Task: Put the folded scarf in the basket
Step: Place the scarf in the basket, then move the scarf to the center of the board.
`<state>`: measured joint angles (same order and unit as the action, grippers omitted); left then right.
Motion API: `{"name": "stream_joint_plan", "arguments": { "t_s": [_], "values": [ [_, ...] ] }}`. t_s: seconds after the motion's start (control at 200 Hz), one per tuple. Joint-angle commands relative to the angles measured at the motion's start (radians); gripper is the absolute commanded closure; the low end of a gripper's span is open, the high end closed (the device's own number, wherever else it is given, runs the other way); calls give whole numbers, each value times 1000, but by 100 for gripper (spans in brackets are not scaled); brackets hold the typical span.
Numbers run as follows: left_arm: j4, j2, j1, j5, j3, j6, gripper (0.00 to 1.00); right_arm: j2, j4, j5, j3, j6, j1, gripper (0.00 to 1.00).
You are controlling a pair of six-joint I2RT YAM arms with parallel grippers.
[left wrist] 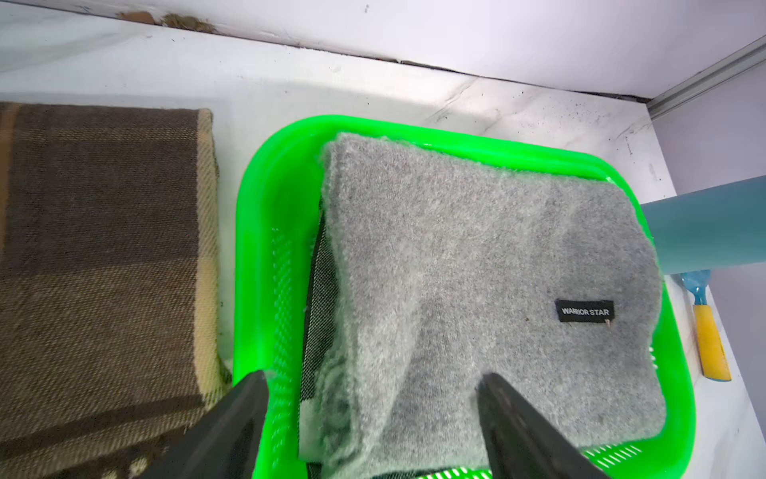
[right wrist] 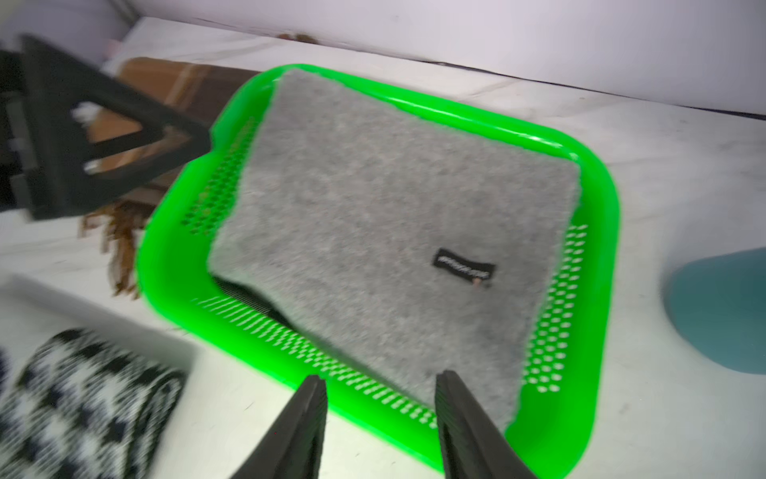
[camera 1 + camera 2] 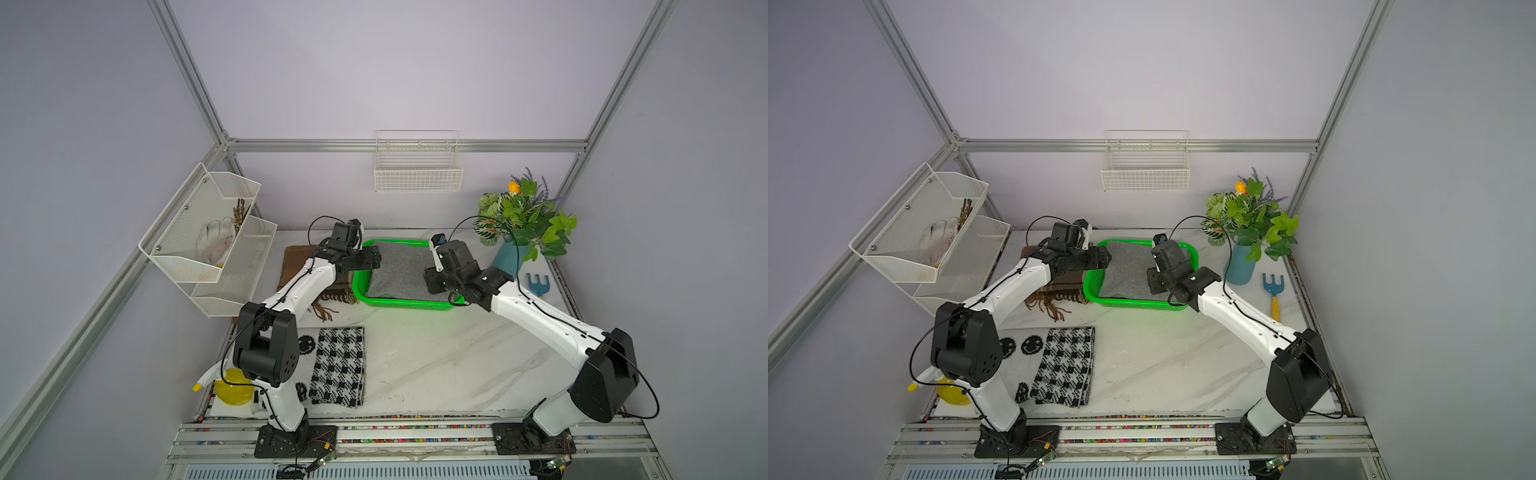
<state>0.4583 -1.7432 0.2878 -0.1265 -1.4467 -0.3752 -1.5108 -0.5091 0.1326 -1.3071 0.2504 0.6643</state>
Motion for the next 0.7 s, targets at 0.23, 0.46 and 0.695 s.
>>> {"name": "stream_joint_plan", "arguments": {
  "t_s": [0.23,0.46,0.695],
  "values": [
    [33,286,-36,49,182,-22,17,48,389,-390,344,189,247,47],
    [-27,372,-68,46,332,-46,17,-189,597,-486,349,280,318,39],
    [-62,395,-81,50,387,-45,17,-365,628,-524,263,323,336,37]
  ]
}}
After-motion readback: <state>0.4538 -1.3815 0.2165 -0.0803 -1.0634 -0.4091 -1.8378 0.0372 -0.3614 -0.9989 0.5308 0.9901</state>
